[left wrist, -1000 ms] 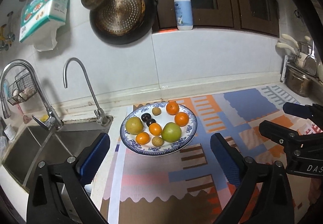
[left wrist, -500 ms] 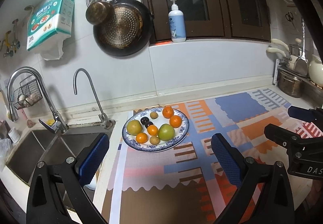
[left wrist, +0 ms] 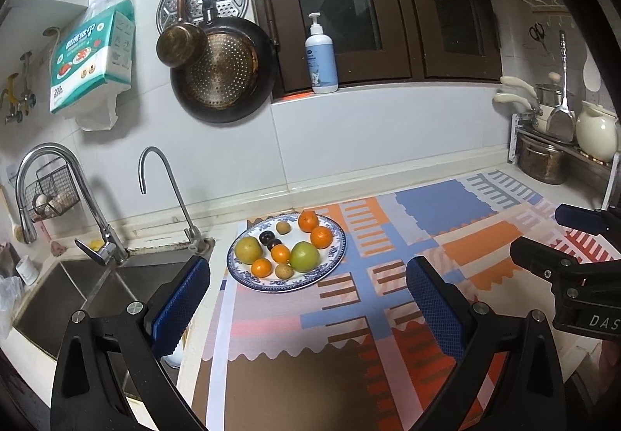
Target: Organize fruits
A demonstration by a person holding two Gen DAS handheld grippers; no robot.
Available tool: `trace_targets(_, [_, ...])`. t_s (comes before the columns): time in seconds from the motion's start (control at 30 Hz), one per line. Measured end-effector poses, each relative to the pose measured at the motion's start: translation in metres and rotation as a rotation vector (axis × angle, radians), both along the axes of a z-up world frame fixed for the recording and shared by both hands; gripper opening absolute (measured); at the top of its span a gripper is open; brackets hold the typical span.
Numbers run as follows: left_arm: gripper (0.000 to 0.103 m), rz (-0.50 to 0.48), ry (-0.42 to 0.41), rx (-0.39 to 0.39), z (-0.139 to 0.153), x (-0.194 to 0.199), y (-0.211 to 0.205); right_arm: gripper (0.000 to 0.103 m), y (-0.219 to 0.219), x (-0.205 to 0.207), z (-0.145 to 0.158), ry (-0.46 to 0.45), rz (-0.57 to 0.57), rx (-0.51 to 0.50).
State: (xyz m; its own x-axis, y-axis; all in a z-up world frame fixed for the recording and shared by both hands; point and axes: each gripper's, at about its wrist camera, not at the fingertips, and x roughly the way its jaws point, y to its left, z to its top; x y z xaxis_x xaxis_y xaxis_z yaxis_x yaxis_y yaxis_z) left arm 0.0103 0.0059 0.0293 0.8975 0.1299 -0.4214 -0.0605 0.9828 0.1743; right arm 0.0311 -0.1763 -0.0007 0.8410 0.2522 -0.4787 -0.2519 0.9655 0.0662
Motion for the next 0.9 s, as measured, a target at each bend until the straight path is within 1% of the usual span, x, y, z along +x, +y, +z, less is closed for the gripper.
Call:
trace_targets(0.13, [0.103,-0.011,0.005,-0.014,0.001,-0.005,-0.003,0.085,-0.004,-0.005,0.001,-0.001,-0.006,0.007])
trace_targets(0.23, [0.103,-0.035,0.016,-0.040,0.003,-0.007,-0.003,0.085,-0.005,-0.008,0.002,-0.006,-0.010,0.006])
trace_targets(0.4, [0.103,-0.044,0.028,-0.067,0.003,-0.009,-0.004,0.085,-0.006,-0.011,0.003,-0.009,-0.012,0.000])
trace_targets(0.63, [0.103,-0.035,0.011,-0.052,0.003,-0.013,-0.005,0.085,-0.005,-0.013,0.004,-0.016,-0.010,-0.001])
trace_targets(0.9, [0.103,-0.027,0.013,-0.058,0.003,-0.012,-0.003,0.085,-0.005,-0.014,0.004,-0.016,-0.008,-0.003])
